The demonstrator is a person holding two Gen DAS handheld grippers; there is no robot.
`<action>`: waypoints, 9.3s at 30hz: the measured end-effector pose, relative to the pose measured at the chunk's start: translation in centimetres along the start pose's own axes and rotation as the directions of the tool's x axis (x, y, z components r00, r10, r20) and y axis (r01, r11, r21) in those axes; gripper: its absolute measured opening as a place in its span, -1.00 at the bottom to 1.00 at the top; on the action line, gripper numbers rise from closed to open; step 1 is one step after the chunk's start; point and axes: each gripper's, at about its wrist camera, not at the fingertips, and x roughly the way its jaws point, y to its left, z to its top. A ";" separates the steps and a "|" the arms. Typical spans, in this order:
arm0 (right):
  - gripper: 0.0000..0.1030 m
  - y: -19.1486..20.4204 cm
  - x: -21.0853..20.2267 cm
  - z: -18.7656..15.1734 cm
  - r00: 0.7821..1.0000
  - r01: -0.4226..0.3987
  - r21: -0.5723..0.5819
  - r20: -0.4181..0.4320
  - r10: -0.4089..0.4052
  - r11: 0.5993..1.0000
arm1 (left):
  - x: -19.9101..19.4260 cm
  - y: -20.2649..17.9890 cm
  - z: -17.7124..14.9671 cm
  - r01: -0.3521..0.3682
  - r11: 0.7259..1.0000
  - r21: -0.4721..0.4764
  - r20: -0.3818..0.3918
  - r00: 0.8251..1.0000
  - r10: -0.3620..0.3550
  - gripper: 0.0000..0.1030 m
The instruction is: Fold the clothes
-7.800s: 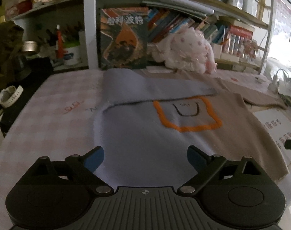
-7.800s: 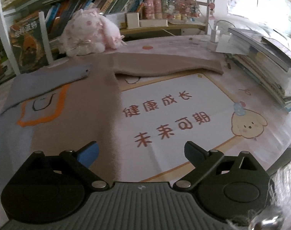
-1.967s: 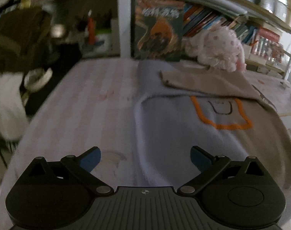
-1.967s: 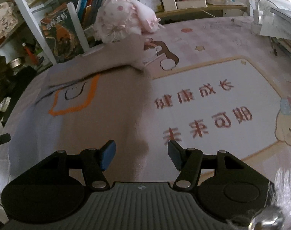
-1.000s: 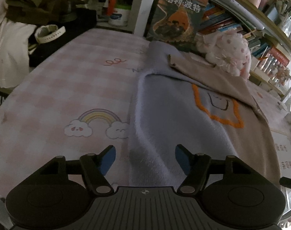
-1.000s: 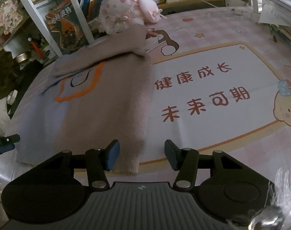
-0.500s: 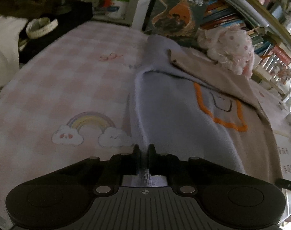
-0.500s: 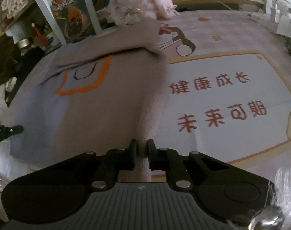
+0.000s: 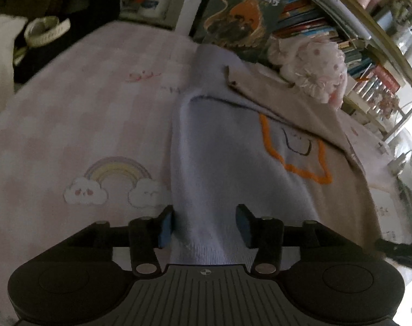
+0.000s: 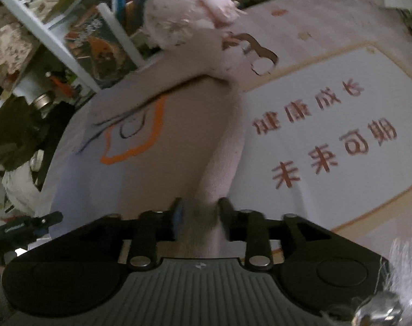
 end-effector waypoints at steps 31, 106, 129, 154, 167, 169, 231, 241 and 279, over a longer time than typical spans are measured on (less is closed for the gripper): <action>-0.81 -4.5 -5.2 -3.1 0.995 -0.083 0.091 -0.056 0.088 0.992 | -3.2 -1.4 -6.4 0.052 0.990 -0.128 -0.009 0.999 -0.054 -0.85; -0.88 -3.5 3.1 11.4 0.989 0.062 -0.014 0.134 -0.060 0.998 | 4.1 -4.0 7.9 0.111 0.993 0.027 0.241 0.964 -0.114 -0.93; -0.44 0.7 7.9 15.3 0.960 0.270 -0.313 0.159 -0.230 0.911 | 9.7 -8.0 11.1 -0.024 0.896 0.444 0.157 0.986 -0.052 -0.35; -0.13 -1.8 8.4 14.7 0.926 0.346 -0.058 0.178 -0.332 0.936 | 8.6 -3.2 12.3 0.011 0.992 0.126 0.209 0.977 -0.038 0.09; 0.69 4.5 4.4 6.0 0.932 0.332 -0.249 0.232 -0.277 0.910 | 1.4 -5.8 5.1 -0.051 0.996 0.079 0.279 0.960 0.027 0.54; 0.69 4.7 4.5 5.2 0.949 0.295 -0.219 0.180 -0.259 0.930 | 1.9 -6.8 4.6 -0.048 0.991 0.127 0.243 0.970 0.016 0.54; 0.73 -7.9 -2.2 9.1 0.997 -0.080 -0.625 -0.045 0.067 0.777 | -1.3 -22.0 -6.6 -0.297 0.891 -0.344 0.137 0.923 0.360 0.65; 0.73 -6.9 -1.2 9.4 0.999 -0.051 -0.618 -0.027 0.043 0.784 | -1.0 -11.1 -6.9 -0.040 0.644 -0.764 0.210 0.928 0.306 0.58; -0.39 -3.4 4.8 12.3 0.992 0.014 -0.546 -0.100 -0.082 0.837 | 3.0 -2.1 -3.7 0.100 0.460 -0.882 0.202 0.963 0.177 -0.54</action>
